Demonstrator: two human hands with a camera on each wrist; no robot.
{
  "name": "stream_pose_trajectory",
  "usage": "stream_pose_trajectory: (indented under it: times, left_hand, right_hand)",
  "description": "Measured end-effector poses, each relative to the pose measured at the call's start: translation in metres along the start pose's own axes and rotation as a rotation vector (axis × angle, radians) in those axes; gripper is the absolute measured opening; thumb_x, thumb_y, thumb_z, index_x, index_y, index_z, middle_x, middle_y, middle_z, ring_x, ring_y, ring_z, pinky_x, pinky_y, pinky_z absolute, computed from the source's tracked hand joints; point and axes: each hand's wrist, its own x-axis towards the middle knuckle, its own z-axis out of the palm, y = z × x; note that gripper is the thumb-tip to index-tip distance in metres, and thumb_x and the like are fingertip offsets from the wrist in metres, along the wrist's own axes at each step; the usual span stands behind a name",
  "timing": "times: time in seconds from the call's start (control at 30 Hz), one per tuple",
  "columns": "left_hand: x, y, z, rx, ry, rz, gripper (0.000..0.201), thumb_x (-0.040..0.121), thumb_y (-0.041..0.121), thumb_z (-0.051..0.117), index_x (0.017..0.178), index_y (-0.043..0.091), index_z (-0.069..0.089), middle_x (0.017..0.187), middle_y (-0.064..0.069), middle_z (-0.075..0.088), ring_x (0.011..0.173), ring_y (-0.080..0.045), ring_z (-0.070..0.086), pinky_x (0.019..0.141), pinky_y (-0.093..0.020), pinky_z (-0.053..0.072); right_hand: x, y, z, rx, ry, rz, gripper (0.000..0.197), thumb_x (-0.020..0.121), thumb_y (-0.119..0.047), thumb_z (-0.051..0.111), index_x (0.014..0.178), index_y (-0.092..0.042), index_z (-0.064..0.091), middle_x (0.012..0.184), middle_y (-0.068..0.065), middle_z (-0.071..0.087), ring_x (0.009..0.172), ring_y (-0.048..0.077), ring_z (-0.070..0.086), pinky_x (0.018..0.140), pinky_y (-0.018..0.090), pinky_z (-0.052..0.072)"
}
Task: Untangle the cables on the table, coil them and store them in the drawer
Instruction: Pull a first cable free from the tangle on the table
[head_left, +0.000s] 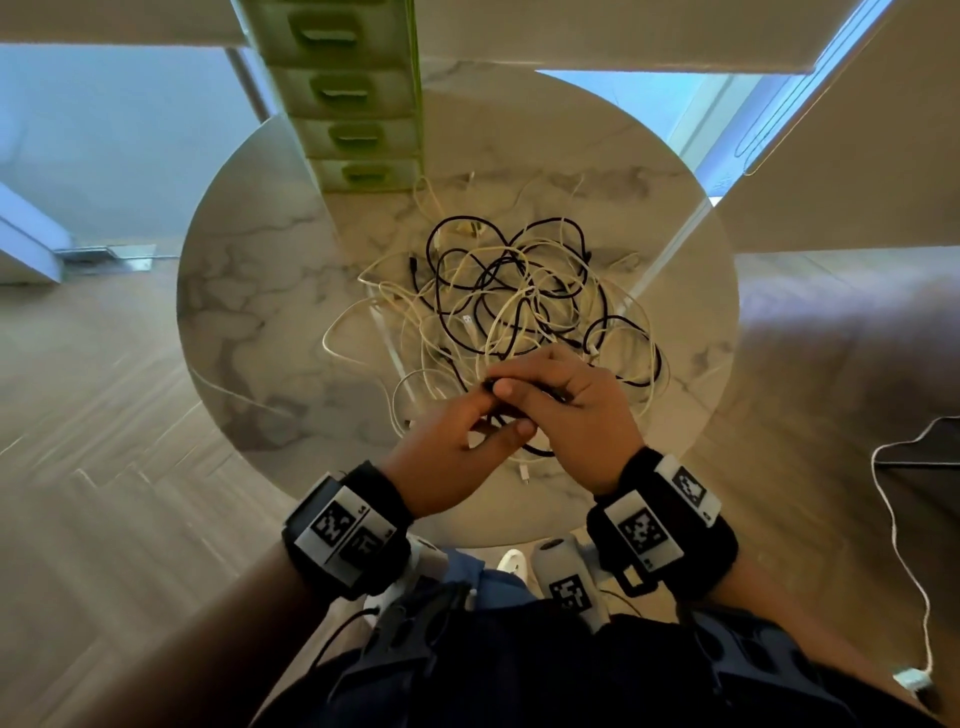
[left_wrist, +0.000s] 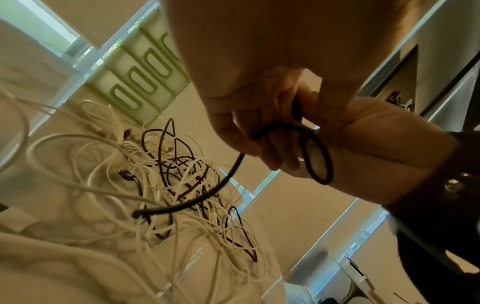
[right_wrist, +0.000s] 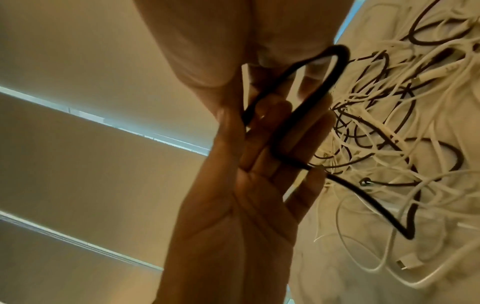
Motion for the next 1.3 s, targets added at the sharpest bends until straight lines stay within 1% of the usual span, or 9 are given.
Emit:
stream_pose_trajectory:
  times: [0.2, 0.4, 0.63, 0.77, 0.87, 0.97, 1.1, 1.2, 1.3]
  left_hand:
    - [0.001, -0.005, 0.001, -0.080, -0.066, -0.008, 0.027, 0.090, 0.032, 0.058, 0.110, 0.015, 0.063, 0.108, 0.012, 0.063, 0.103, 0.002, 0.059, 0.088, -0.012, 0.044]
    - [0.003, -0.012, -0.005, -0.257, 0.026, -0.006, 0.024, 0.097, 0.017, 0.040, 0.095, 0.015, 0.064, 0.095, -0.002, 0.067, 0.091, -0.016, 0.065, 0.085, -0.022, 0.049]
    - [-0.002, -0.008, -0.023, -0.297, 0.052, -0.047, 0.024, 0.097, 0.007, 0.040, 0.095, 0.005, 0.064, 0.091, -0.003, 0.072, 0.088, -0.017, 0.068, 0.083, -0.024, 0.051]
    - [-0.009, -0.005, -0.035, -0.561, 0.127, -0.104, 0.023, 0.093, 0.010, 0.036, 0.088, 0.002, 0.057, 0.082, -0.005, 0.071, 0.092, -0.023, 0.068, 0.086, -0.028, 0.052]
    - [-0.007, 0.001, -0.041, -0.918, 0.105, -0.253, 0.018, 0.091, 0.014, 0.033, 0.079, 0.008, 0.045, 0.057, -0.001, 0.052, 0.054, -0.017, 0.058, 0.065, -0.030, 0.055]
    - [-0.001, -0.007, -0.026, -0.627, 0.040, -0.432, 0.025, 0.100, 0.012, 0.030, 0.078, 0.013, 0.041, 0.051, 0.007, 0.036, 0.038, -0.003, 0.031, 0.039, -0.014, 0.032]
    - [0.002, -0.041, 0.002, 0.146, -0.161, -0.439, 0.028, 0.100, 0.024, 0.042, 0.073, 0.018, 0.048, 0.058, 0.005, 0.041, 0.046, -0.006, 0.036, 0.047, -0.016, 0.033]
    - [0.004, -0.065, 0.022, 0.088, -0.220, -0.561, 0.036, 0.098, 0.031, 0.045, 0.067, 0.015, 0.051, 0.055, 0.003, 0.048, 0.046, -0.008, 0.042, 0.053, -0.023, 0.037]
    - [0.013, -0.074, 0.040, 0.054, -0.312, -0.615, 0.039, 0.098, 0.030, 0.047, 0.064, 0.016, 0.060, 0.059, -0.001, 0.065, 0.045, -0.006, 0.050, 0.052, -0.017, 0.041]
  right_hand:
    - [0.002, 0.010, 0.008, 0.208, -0.056, 0.127, 0.013, 0.082, -0.008, 0.064, 0.086, -0.017, 0.073, 0.104, 0.010, 0.060, 0.102, 0.022, 0.060, 0.092, 0.037, 0.050]
    - [0.007, 0.028, 0.005, 0.602, -0.187, 0.353, 0.031, 0.094, 0.000, 0.033, 0.109, -0.011, 0.057, 0.107, 0.006, 0.062, 0.095, 0.014, 0.059, 0.079, 0.023, 0.048]
    - [-0.007, 0.063, 0.039, 0.118, -0.518, 0.115, 0.071, 0.079, 0.007, 0.064, 0.133, -0.025, 0.032, 0.126, -0.017, 0.053, 0.103, -0.006, 0.055, 0.086, 0.012, 0.044]
    - [-0.005, 0.083, 0.021, -0.325, -0.563, 0.088, 0.023, 0.088, -0.021, 0.062, 0.110, -0.017, 0.060, 0.086, -0.010, 0.066, 0.089, 0.009, 0.059, 0.084, 0.023, 0.044]
    - [-0.014, 0.109, 0.009, -0.491, -0.562, 0.066, 0.017, 0.092, -0.021, 0.056, 0.095, -0.007, 0.065, 0.090, 0.007, 0.065, 0.087, 0.021, 0.057, 0.078, 0.024, 0.040]
    - [-0.019, 0.118, -0.002, -0.371, -0.434, 0.167, 0.013, 0.087, -0.012, 0.058, 0.089, -0.005, 0.069, 0.096, 0.009, 0.064, 0.095, 0.020, 0.057, 0.083, 0.013, 0.038]
    - [-0.016, 0.115, -0.010, -0.167, -0.253, 0.422, 0.042, 0.086, -0.041, 0.050, 0.058, -0.013, 0.064, 0.070, 0.010, 0.066, 0.077, 0.024, 0.059, 0.089, 0.039, 0.044]
    - [-0.009, 0.111, -0.009, -0.489, -0.258, 0.425, 0.044, 0.091, -0.043, 0.051, 0.068, -0.006, 0.057, 0.065, 0.011, 0.055, 0.063, 0.018, 0.048, 0.062, 0.029, 0.038]
    - [-0.006, 0.111, 0.000, -0.573, -0.331, 0.439, 0.022, 0.082, -0.028, 0.066, 0.094, -0.011, 0.061, 0.086, 0.005, 0.062, 0.081, 0.019, 0.057, 0.062, 0.019, 0.038]
